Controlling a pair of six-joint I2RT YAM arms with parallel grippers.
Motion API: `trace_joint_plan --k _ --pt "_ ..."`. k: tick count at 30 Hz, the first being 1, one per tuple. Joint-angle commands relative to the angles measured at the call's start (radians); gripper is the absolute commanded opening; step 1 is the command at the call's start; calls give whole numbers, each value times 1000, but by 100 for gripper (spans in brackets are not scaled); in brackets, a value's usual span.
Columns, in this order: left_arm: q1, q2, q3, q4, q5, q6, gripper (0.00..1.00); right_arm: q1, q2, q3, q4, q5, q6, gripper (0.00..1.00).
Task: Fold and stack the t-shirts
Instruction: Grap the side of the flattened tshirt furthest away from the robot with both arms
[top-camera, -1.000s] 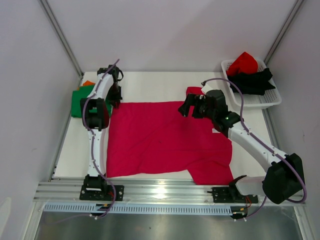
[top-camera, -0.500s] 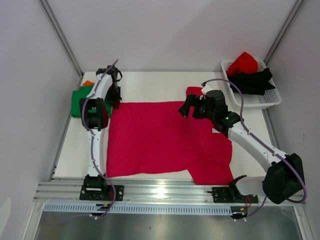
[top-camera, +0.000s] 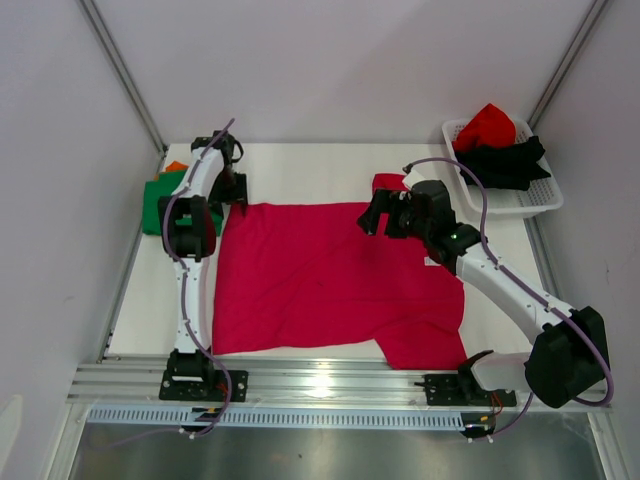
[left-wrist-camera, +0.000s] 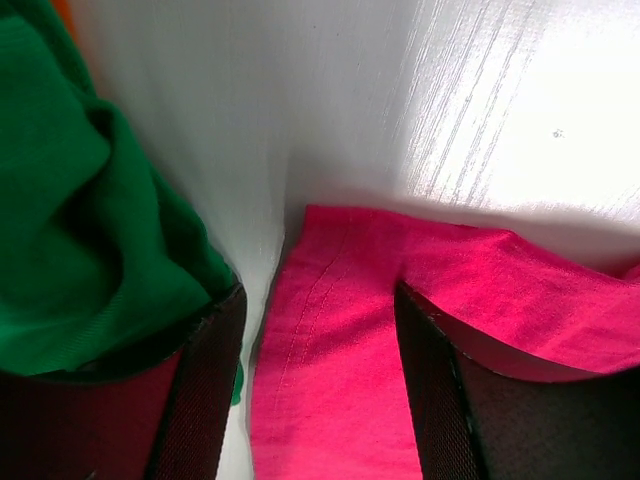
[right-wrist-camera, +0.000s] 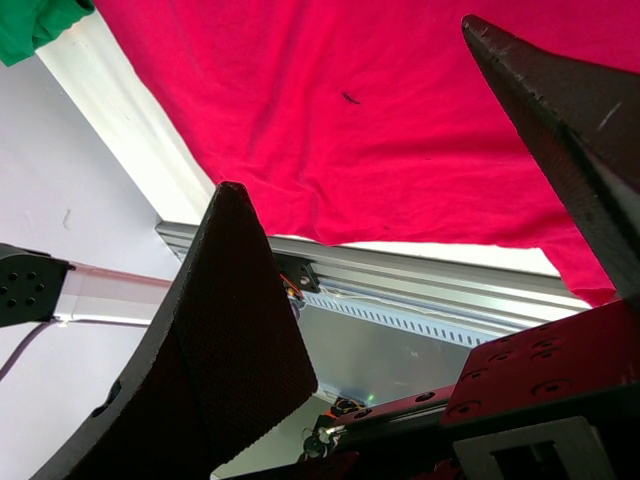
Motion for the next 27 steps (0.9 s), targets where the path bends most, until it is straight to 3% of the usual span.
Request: trace_joint_plan --k 1,6,12,14,16,19,20,23,27 --pt "6 -36 -31 17 10 -27 64 4 -27 42 13 10 -1 93" --pt "6 -42 -45 14 10 -36 63 4 -37 37 7 12 -4 93" --pt "6 -50 -62 15 25 -50 42 3 -54 40 -5 16 -9 93" --pt "6 -54 -86 18 33 -68 49 3 -59 45 -12 16 -9 93" --pt "6 -69 -106 30 72 -78 49 3 -63 46 -18 15 -12 94" --pt "7 -68 -116 29 88 -78 35 3 -65 51 -25 18 -15 93" --pt "7 -68 -117 29 88 -76 23 3 -65 51 -25 20 -15 93" --pt "9 -66 -117 30 105 -72 5 3 -65 52 -25 18 -13 93" --pt "9 -66 -119 32 120 -67 1 4 -71 46 -25 21 -9 94"
